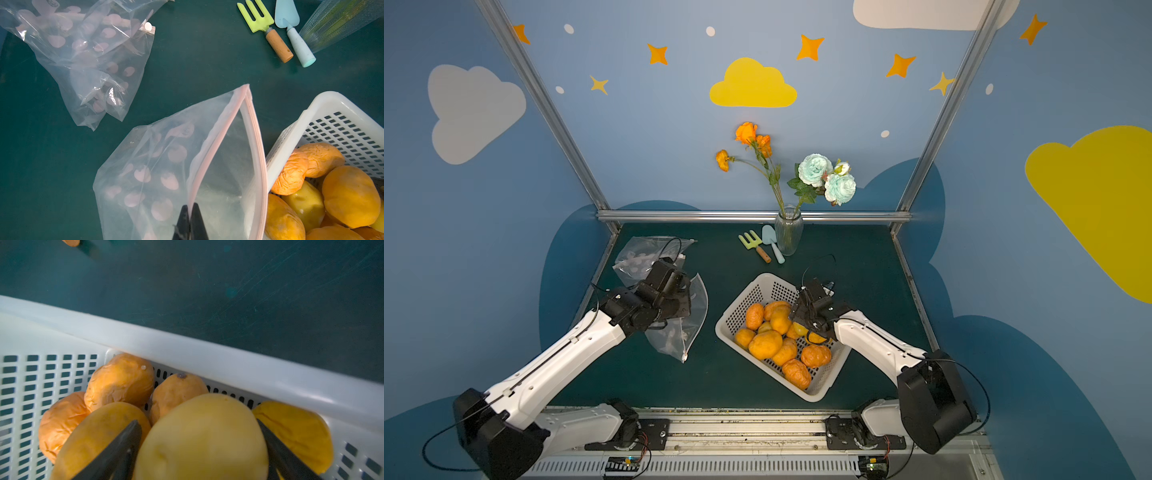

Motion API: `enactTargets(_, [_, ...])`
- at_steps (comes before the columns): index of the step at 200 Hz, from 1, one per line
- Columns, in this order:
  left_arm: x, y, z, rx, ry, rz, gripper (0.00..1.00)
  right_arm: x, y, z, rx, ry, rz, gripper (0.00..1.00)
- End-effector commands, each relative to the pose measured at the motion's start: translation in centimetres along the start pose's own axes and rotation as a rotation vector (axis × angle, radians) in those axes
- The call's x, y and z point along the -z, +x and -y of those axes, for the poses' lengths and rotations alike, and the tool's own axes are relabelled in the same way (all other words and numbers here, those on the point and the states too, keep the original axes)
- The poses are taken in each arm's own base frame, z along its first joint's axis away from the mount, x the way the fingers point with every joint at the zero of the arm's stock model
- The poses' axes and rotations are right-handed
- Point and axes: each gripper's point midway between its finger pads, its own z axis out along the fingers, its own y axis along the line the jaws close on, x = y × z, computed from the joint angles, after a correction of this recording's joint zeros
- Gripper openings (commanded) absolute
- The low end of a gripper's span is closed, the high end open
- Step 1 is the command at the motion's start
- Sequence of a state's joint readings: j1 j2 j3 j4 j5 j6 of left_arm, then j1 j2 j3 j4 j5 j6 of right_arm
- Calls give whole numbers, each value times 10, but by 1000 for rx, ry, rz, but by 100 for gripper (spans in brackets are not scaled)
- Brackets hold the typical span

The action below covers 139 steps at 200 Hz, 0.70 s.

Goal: Put the potatoes into a zipper bag and zip it
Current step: Pick up the potato from the basket.

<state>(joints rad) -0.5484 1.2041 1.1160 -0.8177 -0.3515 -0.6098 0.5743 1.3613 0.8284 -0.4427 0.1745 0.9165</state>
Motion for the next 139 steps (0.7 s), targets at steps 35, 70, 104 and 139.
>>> enactTargets(35, [-1,5,-3,-5,-8,-12,3,1,-2,-5,15,-10,-19,66])
enactTargets(70, [-1,5,-2,-5,-6,-12,3,9,-4,-6,26,-17,-23,60])
enactTargets(104, [-1,5,-1,-7,2,-16,3,18,-5,-12,49,-51,-22,55])
enactTargets(139, [-2,7,7,-14,42,-29,3,42,-12,-36,120,-176,5,54])
